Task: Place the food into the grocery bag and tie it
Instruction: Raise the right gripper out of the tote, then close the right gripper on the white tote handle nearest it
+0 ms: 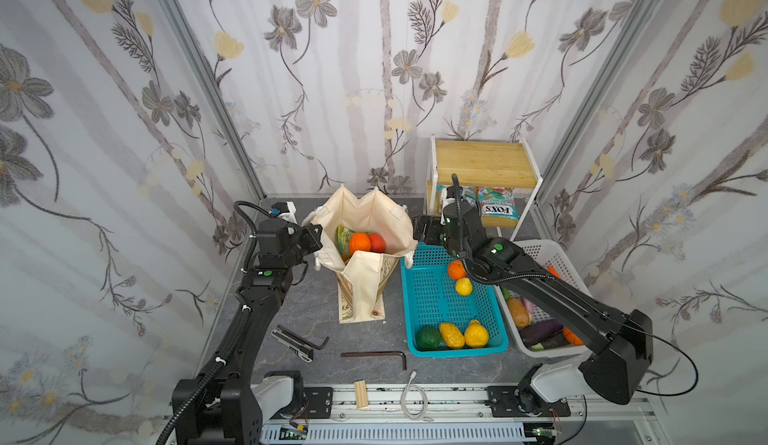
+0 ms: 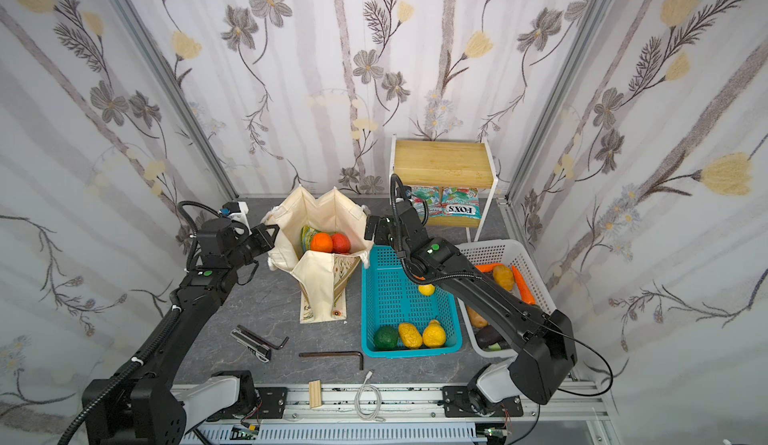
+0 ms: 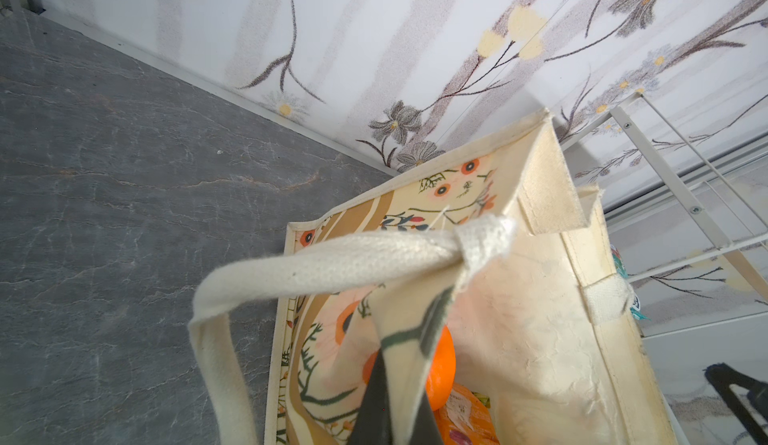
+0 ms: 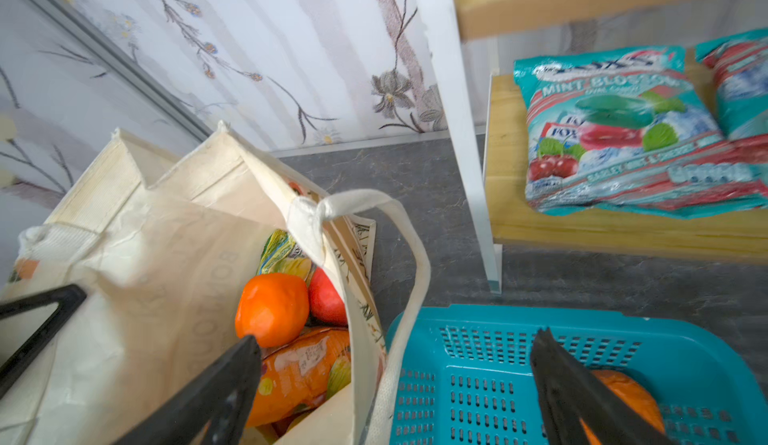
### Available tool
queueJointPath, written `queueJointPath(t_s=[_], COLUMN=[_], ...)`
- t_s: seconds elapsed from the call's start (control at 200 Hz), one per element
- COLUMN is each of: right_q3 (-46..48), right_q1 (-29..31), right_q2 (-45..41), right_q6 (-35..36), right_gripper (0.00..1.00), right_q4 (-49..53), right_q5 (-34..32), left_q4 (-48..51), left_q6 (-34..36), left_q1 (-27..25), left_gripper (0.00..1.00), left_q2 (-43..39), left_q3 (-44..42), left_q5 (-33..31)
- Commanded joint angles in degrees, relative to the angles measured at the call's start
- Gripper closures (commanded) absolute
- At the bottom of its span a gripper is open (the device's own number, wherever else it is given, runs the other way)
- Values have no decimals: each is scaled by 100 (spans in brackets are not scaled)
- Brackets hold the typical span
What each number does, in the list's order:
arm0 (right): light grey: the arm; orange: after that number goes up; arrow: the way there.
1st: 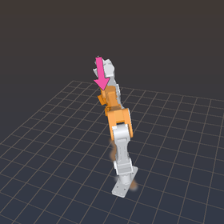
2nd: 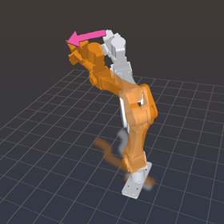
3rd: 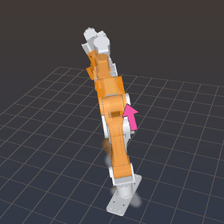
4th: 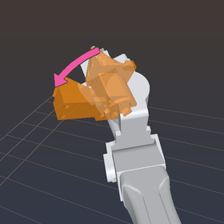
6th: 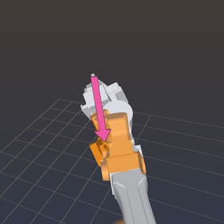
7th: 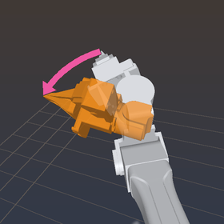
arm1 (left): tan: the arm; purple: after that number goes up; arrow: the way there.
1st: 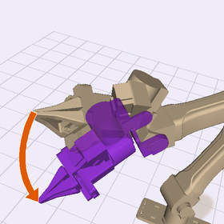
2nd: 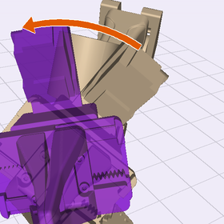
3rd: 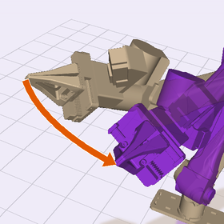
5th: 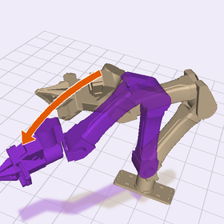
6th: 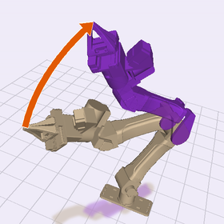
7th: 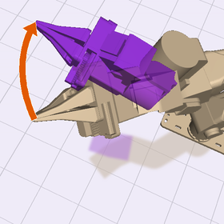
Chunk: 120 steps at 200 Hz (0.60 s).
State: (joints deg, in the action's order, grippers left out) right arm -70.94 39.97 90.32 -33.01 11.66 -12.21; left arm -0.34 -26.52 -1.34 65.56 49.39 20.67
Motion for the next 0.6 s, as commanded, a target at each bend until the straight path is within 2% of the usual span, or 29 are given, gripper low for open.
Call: queueJointPath(t_s=[0.0, 0.125, 0.27, 0.335, 0.435, 0.595], right_q3=[493, 325, 76, -87, -613, -1667], right_q1=[-194, -195, -68, 70, 368, 663], right_q2=[-42, 464, 910, 1033, 1272, 1834], right_q6=[-485, -647, -764, -777, -638, -539], right_gripper=[3, 10, 35, 56, 100, 100], right_q4=[-1338, -1252, -1385, -1421, -1226, -857], right_q5=[1169, 1686, 2158, 2152, 2016, 2153], left_q4=[-72, -72, -72, -74, -72, -72], left_q6=[60, 64, 60, 60, 29, -165], left_q1=[-2, 3, 0, 3, -10, -262], left_gripper=[100, 100, 100, 100, 100, 100], left_q2=[-10, -8, -8, 1, 39, 141], left_q3=[18, 16, 18, 18, 42, 186], left_q5=[29, 25, 16, 26, 81, 105])
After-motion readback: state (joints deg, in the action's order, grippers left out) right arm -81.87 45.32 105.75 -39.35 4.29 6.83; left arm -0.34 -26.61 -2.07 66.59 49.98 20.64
